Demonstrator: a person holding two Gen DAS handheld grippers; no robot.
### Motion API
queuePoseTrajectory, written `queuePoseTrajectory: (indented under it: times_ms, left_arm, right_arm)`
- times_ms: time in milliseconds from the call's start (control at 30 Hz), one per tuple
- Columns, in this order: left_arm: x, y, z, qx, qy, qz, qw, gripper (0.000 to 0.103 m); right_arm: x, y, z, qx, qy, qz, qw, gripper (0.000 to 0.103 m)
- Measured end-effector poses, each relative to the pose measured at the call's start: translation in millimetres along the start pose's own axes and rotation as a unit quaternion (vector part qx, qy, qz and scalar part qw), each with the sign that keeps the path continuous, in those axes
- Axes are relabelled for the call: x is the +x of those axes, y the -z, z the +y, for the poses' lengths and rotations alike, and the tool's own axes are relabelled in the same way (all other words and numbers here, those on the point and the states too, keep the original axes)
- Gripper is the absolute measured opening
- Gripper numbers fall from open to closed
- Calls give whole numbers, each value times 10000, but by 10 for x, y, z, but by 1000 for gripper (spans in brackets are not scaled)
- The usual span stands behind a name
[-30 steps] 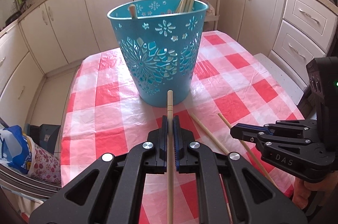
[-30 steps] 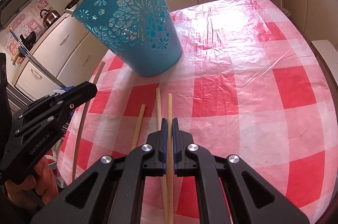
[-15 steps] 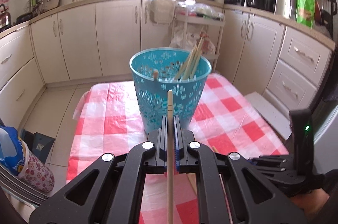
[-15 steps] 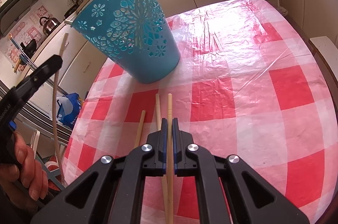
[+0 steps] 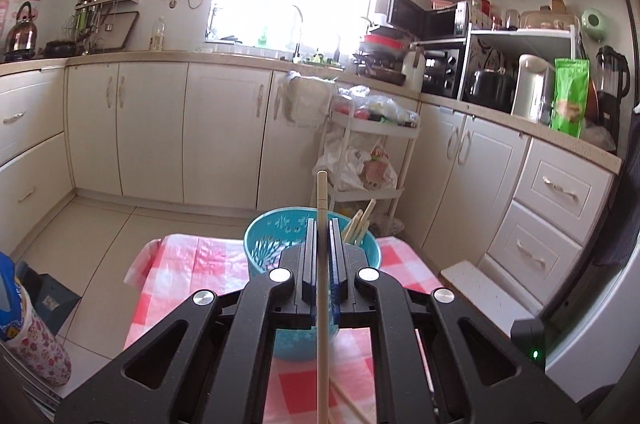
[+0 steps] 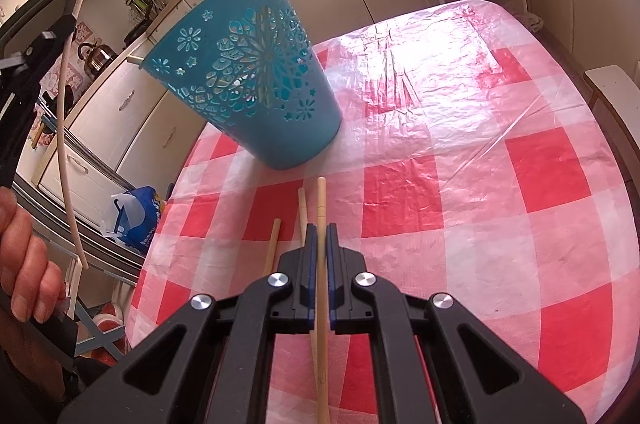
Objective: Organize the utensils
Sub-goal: 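Lift the stick over the bin and open the left gripper while the right gripper carries its stick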
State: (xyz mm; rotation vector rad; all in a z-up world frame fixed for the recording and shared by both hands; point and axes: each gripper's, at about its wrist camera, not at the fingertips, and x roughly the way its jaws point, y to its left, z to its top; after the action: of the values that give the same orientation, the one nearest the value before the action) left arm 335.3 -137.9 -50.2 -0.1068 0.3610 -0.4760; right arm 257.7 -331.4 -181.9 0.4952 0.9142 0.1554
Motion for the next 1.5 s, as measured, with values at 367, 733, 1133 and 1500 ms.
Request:
queuePoseTrajectory:
  times_ms: [367, 733, 1133, 1500]
  left_arm:
    - [108, -508, 96, -432, 97, -647, 9969, 5]
    - [390, -926, 133, -512, 11, -1271, 9906, 5]
    - [810, -719, 297, -830, -186, -1318, 9876, 5]
    - [1118, -441, 181, -537, -302, -877, 9942, 5]
  right_arm:
    - [-36, -23, -46, 72, -13, -67, 10000, 5]
    - [-11, -25, -86, 120, 18, -37, 9999, 5]
    - [28, -61, -122, 186, 25, -42, 9998, 5]
    - [80, -79, -107, 180, 40, -28, 9998, 5]
